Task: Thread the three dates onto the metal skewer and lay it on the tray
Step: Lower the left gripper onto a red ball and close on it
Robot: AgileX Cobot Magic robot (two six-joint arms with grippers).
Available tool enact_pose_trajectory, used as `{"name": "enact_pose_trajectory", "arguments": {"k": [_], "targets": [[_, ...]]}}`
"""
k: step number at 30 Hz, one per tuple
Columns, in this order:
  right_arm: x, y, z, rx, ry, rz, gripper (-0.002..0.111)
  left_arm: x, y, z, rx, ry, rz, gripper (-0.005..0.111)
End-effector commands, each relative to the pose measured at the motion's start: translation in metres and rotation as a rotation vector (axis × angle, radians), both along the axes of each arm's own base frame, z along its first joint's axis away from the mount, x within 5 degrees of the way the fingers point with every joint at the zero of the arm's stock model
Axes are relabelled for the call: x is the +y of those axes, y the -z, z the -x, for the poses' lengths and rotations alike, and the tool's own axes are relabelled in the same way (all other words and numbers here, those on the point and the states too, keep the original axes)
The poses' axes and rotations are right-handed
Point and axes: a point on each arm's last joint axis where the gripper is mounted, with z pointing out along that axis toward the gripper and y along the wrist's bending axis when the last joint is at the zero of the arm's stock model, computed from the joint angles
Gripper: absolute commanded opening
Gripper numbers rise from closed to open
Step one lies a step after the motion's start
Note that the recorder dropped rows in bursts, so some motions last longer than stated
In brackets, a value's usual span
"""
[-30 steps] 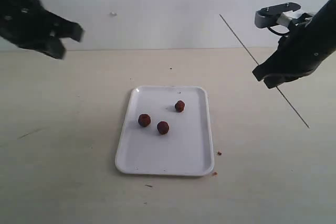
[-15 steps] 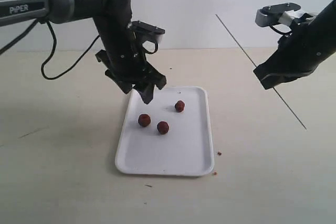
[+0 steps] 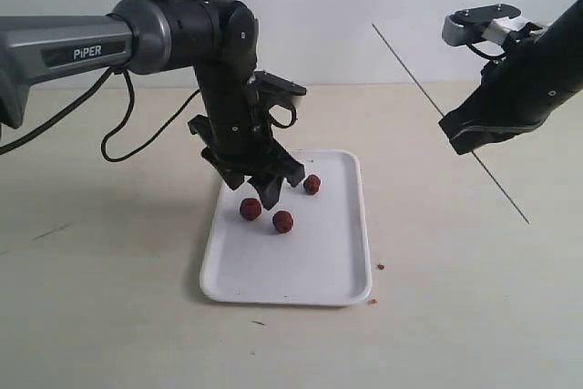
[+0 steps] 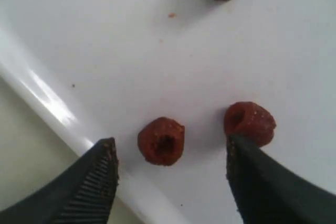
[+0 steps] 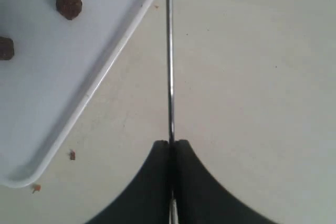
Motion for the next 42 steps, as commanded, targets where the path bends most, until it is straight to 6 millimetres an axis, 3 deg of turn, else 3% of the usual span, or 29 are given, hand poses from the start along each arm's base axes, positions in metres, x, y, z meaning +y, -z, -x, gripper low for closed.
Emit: {"name": "enact_pose_trajectory", "arguments": {"k": [1,20,35,42], "targets": [[-0.001,0.002,0.000,0.005,0.002,-0.008,0.000,-0.001,-0.003,-0.002,-0.021,-0.003,0.001,0.061],[0.000,0.001,0.000,0.001,0.002,-0.015,0.000,0.000,0.024,-0.005,0.007,0.000,-0.038,0.061],[0.000,0.001,0.000,-0.003,0.003,-0.014,0.000,0.000,0.026,-0.004,0.021,-0.052,-0.041,0.061],[0.000,0.001,0.000,-0.003,0.004,-0.016,0.000,0.001,0.040,-0.004,0.053,-0.052,-0.059,0.061]]}}
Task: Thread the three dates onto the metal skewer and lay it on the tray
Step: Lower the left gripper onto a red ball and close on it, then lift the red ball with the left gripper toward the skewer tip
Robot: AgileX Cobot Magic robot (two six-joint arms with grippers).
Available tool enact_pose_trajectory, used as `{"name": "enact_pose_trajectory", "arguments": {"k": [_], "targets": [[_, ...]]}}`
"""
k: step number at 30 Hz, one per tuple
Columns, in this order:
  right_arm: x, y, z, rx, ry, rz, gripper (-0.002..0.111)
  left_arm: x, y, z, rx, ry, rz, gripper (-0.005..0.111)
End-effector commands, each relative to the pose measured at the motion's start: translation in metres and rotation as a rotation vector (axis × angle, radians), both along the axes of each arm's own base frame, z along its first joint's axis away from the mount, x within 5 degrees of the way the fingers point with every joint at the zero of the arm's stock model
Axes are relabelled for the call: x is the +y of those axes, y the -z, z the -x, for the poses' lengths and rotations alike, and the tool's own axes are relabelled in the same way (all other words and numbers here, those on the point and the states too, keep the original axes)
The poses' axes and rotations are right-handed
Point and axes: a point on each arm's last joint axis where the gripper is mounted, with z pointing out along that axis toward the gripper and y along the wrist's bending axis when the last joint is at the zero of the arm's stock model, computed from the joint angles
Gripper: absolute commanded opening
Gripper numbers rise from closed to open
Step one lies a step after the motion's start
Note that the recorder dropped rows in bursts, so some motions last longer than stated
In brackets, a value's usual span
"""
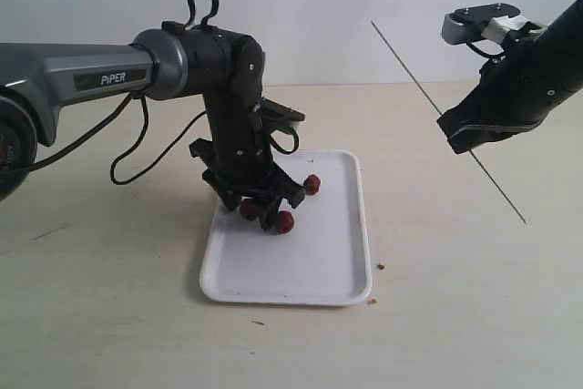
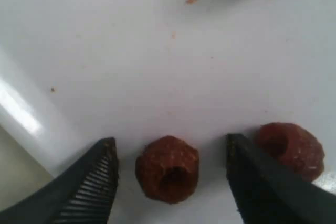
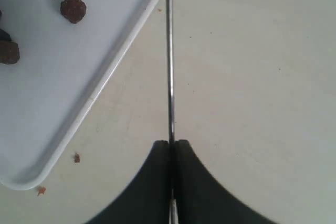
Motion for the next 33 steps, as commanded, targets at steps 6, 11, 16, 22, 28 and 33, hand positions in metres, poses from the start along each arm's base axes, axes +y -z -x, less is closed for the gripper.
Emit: {"name": "enact_pose_trajectory", "arguments": {"k": [6,11,16,22,28,33], "targets": [[-0.001,0.001,0.000,-0.003,0.003,-0.006,0.000,0.002,0.004,0.002,0.039,-0.005,-0.030,0.034],[-0.001,0.001,0.000,-0.003,0.003,-0.006,0.000,0.003,0.004,0.002,0.041,-0.005,-0.031,0.025],[-0.001,0.001,0.000,-0.003,0.003,-0.006,0.000,0.002,0.000,0.002,0.032,-0.005,-0.026,0.025],[-0.001,0.001,0.000,-0.003,0.003,-0.006,0.000,0.010,-0.032,-0.003,-0.028,-0.029,0.021,0.025],[0.002,0.003,0.001,0.013,-0.024,-0.028,0.000,0.035,-0.082,-0.016,-0.051,-0.125,0.224,0.025],[0.008,0.016,0.002,0.070,-0.130,-0.068,0.000,0.063,-0.108,-0.025,0.062,-0.157,0.509,0.025]]}}
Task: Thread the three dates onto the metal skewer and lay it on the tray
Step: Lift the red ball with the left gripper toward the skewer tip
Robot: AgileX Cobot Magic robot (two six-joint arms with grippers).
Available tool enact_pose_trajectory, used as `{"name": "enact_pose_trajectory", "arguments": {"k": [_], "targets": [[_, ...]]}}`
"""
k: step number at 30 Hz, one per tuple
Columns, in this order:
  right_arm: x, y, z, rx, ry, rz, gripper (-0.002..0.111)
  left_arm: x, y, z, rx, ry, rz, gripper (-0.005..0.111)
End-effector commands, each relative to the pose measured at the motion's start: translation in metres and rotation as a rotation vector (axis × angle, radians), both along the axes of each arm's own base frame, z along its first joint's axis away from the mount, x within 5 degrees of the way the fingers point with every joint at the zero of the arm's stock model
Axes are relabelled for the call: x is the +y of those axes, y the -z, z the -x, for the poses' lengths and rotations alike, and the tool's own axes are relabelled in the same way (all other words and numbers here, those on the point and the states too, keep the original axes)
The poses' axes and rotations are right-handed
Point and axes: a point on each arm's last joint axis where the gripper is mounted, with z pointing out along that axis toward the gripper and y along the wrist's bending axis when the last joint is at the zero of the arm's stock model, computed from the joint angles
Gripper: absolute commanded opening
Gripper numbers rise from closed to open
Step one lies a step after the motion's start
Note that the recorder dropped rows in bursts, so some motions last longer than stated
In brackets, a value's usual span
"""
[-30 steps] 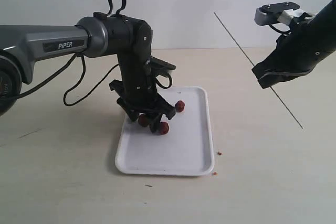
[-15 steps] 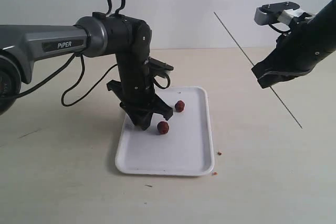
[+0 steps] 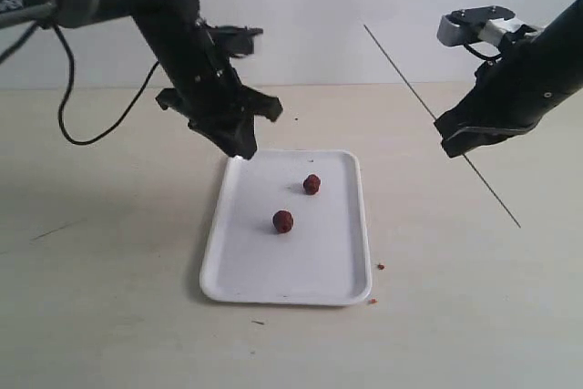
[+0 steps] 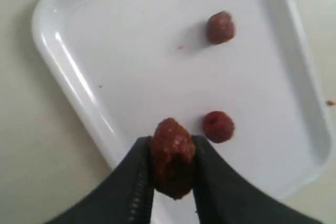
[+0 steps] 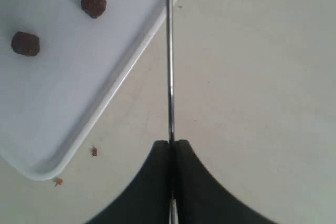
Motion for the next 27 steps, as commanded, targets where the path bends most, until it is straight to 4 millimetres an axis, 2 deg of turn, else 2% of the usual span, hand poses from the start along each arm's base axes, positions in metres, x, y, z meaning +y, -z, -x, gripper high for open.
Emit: {"name": "enact_pose_trajectory", "arguments": {"k": [1,4,9,14,17,22,27], "targets": [[0.006,0.016,0.002,0.061,-0.124,-0.041,0.000,0.026,-0.025,-0.010,0.056,-0.016,0.261,0.025],[0.008,0.029,0.001,0.090,-0.214,-0.055,0.000,0.044,-0.032,-0.021,0.061,-0.066,0.383,0.025],[0.013,0.038,0.008,0.117,-0.444,-0.083,0.000,0.062,-0.034,-0.029,0.069,-0.130,0.430,0.025],[0.022,0.041,0.009,0.040,-0.634,-0.164,0.000,0.060,-0.035,-0.029,0.078,-0.137,0.455,0.025],[0.023,0.045,0.007,0.007,-0.678,-0.169,0.000,0.054,-0.037,-0.027,0.087,-0.130,0.477,0.025],[0.019,0.053,-0.001,-0.031,-0.646,-0.096,0.000,0.045,-0.036,-0.022,0.113,-0.133,0.484,0.025],[0.015,0.055,-0.008,-0.078,-0.603,-0.042,0.000,0.044,-0.034,-0.014,0.136,-0.132,0.473,0.025]]}}
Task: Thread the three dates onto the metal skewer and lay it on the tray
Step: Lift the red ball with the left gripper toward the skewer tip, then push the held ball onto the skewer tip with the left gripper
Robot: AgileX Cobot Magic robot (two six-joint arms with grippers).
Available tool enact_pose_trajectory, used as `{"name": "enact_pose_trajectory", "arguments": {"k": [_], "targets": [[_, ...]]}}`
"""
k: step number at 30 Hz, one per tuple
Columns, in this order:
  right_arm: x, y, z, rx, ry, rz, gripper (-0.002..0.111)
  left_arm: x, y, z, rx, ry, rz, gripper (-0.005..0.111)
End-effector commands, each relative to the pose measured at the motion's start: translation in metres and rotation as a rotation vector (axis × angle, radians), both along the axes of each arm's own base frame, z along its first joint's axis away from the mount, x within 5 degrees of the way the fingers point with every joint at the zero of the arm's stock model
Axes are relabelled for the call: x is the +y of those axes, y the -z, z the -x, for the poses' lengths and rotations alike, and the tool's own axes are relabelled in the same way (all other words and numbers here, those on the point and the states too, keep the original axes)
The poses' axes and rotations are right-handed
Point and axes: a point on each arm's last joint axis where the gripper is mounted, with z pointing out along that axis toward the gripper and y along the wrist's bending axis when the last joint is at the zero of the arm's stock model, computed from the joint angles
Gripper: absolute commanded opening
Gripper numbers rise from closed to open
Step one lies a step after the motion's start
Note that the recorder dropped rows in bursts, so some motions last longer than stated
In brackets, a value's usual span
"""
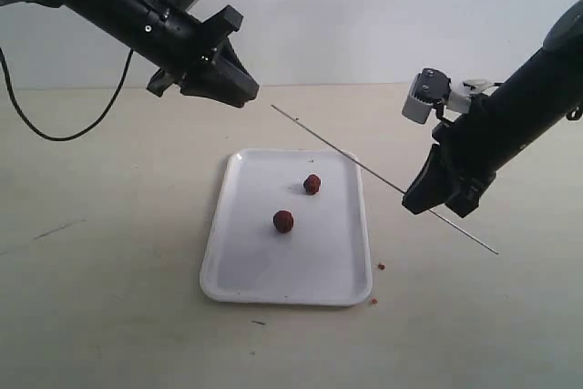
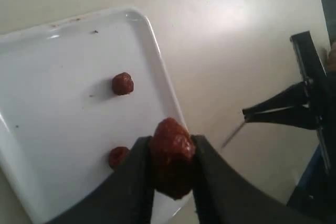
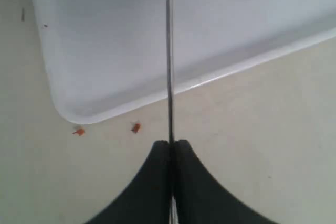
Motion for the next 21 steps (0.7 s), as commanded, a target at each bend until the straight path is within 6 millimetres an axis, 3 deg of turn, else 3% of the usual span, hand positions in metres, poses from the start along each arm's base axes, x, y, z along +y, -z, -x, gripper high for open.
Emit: {"name": "enact_pose_trajectory", "arguments": {"k": [1,7,13,21], "targets": [[-0.003,0.004,-0.005,-0.039,0.025,0.022,0.000,-0.001,-0.008,0.010,0.015,0.001,0.012,0.025],[-0.001,0.015,-0.002,0.025,-0.003,0.008,0.000,0.002,-0.024,0.026,0.008,0.005,0.014,0.025],[0.006,0.011,0.000,0.007,-0.071,-0.084,0.000,-0.003,-0.006,0.036,0.048,0.046,-0.003,0.025],[0.006,0.011,0.003,0.034,-0.096,-0.079,0.000,-0.007,-0.011,0.036,0.051,0.042,0.077,0.025]]}}
